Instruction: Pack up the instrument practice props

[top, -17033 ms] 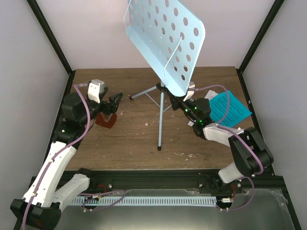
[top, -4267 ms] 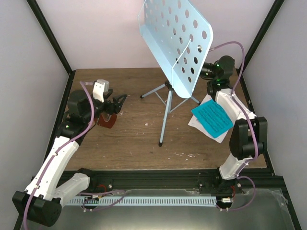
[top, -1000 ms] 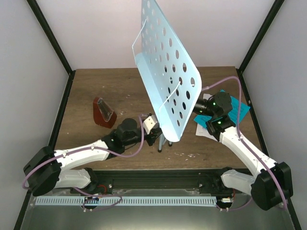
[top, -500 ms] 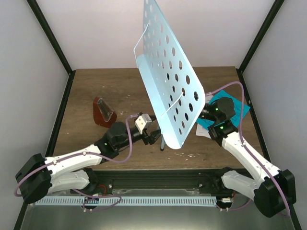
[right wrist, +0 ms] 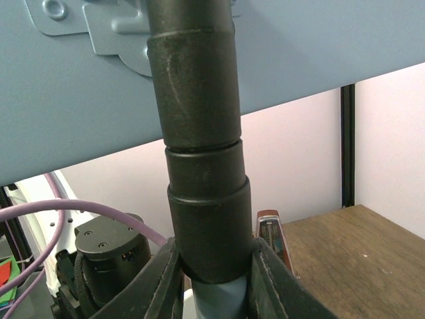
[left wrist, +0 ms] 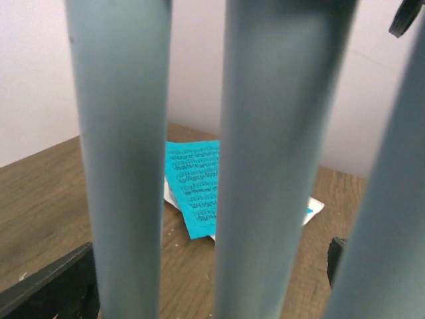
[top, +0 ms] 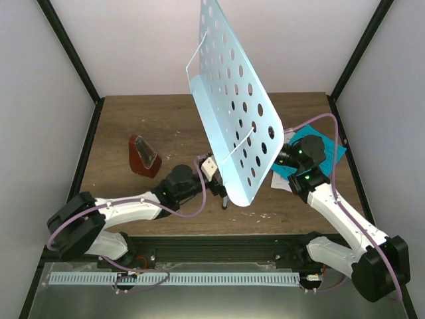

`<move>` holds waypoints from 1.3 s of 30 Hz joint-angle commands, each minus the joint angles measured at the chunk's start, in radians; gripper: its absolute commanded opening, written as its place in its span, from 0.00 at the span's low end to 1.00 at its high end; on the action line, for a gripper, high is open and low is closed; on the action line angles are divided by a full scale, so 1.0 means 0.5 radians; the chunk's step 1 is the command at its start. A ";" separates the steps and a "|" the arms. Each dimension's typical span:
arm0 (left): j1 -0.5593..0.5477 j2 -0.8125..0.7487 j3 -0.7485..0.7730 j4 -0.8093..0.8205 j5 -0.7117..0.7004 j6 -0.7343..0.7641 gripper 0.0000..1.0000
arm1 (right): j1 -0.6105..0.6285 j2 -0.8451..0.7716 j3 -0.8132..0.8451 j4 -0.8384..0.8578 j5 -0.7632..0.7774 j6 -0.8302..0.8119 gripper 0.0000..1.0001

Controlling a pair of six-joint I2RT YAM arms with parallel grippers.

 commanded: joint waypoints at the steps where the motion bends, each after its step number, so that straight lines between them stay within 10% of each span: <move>1: -0.040 0.130 0.077 0.321 -0.089 0.047 0.91 | 0.020 -0.048 0.016 0.013 0.017 0.076 0.01; 16: -0.210 0.310 0.119 0.483 -0.476 0.114 0.37 | 0.020 -0.107 -0.018 0.021 0.059 0.086 0.01; 31: -0.210 0.439 0.216 0.451 -0.454 -0.043 0.70 | 0.020 -0.205 -0.104 0.098 0.155 0.155 0.01; 39: -0.210 0.342 0.201 0.368 -0.524 -0.081 0.36 | 0.020 -0.245 -0.135 0.100 0.242 0.196 0.01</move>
